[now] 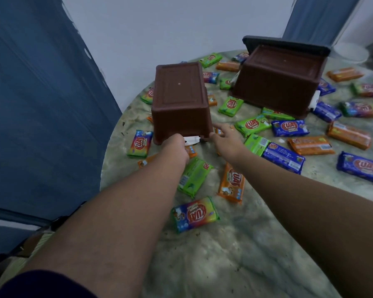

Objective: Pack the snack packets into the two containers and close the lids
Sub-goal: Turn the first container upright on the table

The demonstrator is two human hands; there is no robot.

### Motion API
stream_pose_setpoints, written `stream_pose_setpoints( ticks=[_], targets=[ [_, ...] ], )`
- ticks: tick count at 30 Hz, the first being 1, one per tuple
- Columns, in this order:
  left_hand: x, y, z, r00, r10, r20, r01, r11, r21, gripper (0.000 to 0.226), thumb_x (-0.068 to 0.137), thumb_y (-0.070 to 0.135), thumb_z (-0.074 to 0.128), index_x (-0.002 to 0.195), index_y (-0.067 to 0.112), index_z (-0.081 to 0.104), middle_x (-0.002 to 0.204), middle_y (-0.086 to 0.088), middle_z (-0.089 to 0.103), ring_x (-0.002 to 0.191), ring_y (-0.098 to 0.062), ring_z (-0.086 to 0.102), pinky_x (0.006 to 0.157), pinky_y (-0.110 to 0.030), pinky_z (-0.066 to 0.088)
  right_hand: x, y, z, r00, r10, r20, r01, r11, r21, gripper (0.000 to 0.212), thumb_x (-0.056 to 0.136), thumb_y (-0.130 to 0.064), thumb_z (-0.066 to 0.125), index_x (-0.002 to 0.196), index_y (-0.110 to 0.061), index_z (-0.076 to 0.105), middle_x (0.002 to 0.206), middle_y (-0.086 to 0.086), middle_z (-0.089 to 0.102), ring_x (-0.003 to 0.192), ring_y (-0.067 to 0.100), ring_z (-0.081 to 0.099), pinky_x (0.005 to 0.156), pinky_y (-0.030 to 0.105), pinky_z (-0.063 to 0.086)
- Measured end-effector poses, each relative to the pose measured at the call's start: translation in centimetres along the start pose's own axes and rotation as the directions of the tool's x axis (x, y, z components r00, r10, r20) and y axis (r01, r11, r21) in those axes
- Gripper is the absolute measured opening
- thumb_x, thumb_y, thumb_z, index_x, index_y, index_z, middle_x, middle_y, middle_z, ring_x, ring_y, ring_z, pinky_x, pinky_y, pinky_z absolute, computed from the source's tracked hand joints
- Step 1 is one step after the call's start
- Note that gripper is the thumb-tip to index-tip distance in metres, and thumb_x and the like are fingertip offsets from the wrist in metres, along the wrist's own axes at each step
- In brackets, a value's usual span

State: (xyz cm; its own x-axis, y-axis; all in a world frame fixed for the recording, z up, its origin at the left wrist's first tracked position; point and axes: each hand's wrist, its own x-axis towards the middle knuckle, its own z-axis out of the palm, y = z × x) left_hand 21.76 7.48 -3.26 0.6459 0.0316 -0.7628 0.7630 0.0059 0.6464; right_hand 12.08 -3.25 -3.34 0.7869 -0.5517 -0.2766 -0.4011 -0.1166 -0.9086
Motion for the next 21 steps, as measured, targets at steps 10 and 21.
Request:
stream_pose_setpoints(
  ticks=[10,21],
  targets=[
    [0.7,-0.3,0.3,0.972,-0.134,0.195,0.178,0.957,-0.230,0.027,0.099,0.018,0.058,0.074,0.011,0.050,0.073,0.001,0.051,0.051,-0.012,0.046,0.033,-0.018,0.033,0.7,0.4,0.0,0.998,0.055,0.004,-0.055,0.995,0.078,0.035,0.106,-0.028,0.050,0.141,-0.029,0.053,0.109,-0.003,0.067,0.088,0.011,0.064,0.077,0.029,0.049],
    [-0.9,1.7,0.5,0.947,0.049,0.316,0.040,0.962,-0.270,0.024,0.090,0.033,0.076,0.099,0.013,0.069,0.092,-0.001,0.071,0.076,-0.012,0.071,0.059,-0.023,0.053,0.3,-0.7,-0.6,0.998,0.055,-0.027,-0.054,0.998,0.045,0.032,0.106,-0.032,0.050,0.137,-0.027,0.056,0.130,0.002,0.062,0.115,0.018,0.060,0.105,0.042,0.047]
  ],
)
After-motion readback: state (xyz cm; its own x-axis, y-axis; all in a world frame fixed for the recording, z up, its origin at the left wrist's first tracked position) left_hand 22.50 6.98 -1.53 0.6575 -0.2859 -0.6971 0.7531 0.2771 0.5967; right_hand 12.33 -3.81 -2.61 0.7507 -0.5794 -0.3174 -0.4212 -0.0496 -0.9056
